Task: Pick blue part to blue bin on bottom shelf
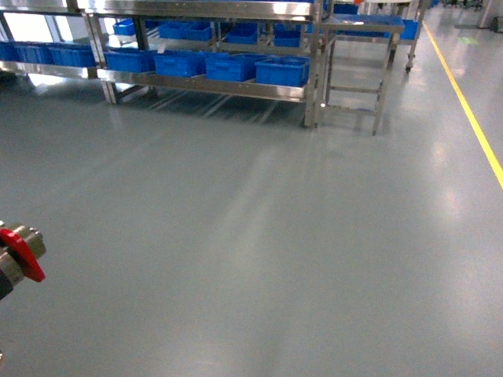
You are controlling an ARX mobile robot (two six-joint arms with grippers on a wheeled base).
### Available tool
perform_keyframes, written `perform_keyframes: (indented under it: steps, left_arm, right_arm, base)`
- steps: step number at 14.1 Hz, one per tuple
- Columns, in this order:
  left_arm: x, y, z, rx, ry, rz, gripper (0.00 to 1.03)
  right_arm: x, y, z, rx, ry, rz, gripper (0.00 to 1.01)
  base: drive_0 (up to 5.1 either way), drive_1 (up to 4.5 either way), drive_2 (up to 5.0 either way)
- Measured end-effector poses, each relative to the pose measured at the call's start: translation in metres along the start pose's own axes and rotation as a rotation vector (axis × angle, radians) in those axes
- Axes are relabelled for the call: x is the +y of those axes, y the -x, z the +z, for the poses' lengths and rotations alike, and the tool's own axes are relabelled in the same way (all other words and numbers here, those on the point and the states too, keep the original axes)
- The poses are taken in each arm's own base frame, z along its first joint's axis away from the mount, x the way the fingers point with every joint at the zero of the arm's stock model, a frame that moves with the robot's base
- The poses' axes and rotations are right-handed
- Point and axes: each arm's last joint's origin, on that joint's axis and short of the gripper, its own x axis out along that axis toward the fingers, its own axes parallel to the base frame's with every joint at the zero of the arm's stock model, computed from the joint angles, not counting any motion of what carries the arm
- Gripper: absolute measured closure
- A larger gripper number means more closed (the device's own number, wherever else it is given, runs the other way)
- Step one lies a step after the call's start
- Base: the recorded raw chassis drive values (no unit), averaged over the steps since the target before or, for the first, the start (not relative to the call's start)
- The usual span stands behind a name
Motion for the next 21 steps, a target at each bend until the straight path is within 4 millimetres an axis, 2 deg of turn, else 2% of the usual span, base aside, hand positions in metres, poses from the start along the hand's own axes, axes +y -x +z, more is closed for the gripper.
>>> perform_keyframes:
  steps: [21]
  left_arm:
    - [-0.0005,0.0001,-0.0002,0.002,-0.001,-0.007,0.59]
  right_arm:
    - [-0.0001,0.0,0.0,0.0,0.0,-0.001,0.03]
  base:
    - [-1.6,-1.6,-1.6]
